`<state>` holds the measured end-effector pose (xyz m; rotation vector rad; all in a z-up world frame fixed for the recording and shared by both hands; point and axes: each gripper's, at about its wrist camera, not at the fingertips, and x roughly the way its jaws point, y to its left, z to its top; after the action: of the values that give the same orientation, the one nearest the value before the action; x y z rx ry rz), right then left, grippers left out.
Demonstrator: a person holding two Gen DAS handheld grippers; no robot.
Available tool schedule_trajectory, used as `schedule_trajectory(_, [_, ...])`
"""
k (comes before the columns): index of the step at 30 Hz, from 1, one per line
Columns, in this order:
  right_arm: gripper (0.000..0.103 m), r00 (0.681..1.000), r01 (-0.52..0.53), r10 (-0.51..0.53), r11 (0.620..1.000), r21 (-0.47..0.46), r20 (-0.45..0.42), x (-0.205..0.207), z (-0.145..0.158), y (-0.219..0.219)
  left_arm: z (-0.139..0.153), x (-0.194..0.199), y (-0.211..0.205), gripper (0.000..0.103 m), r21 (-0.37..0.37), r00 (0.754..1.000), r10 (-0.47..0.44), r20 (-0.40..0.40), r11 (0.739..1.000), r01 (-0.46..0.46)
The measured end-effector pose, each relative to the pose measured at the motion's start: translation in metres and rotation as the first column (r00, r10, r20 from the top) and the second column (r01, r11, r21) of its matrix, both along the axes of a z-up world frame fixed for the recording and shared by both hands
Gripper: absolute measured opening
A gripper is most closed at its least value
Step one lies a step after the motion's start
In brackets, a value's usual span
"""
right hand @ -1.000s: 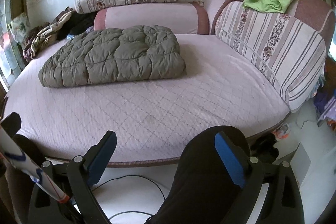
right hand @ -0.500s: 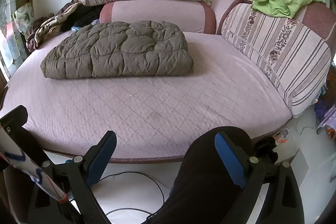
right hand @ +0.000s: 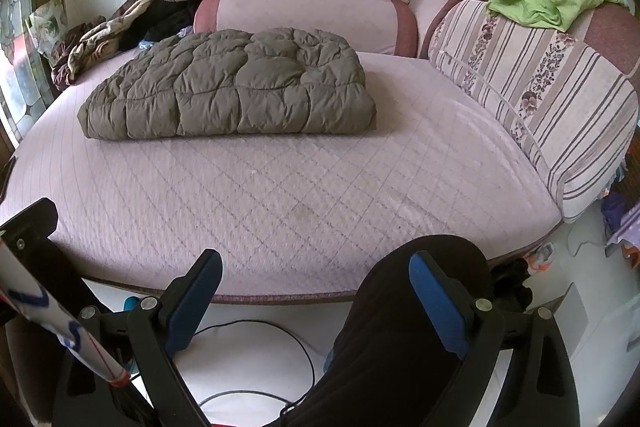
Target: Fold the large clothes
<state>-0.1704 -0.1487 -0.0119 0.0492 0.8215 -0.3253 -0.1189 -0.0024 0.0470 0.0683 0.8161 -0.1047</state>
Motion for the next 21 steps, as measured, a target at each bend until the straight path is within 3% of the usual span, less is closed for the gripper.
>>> schedule_trajectory(21, [0.097, 1.0, -0.01, 0.01, 1.0, -0.004, -0.024, 0.0041, -0.0046, 0.008, -0.0063, 0.0054, 0.005, 0.103, -0.01, 0.999, 0.015, -0.038, 1.0, -0.015])
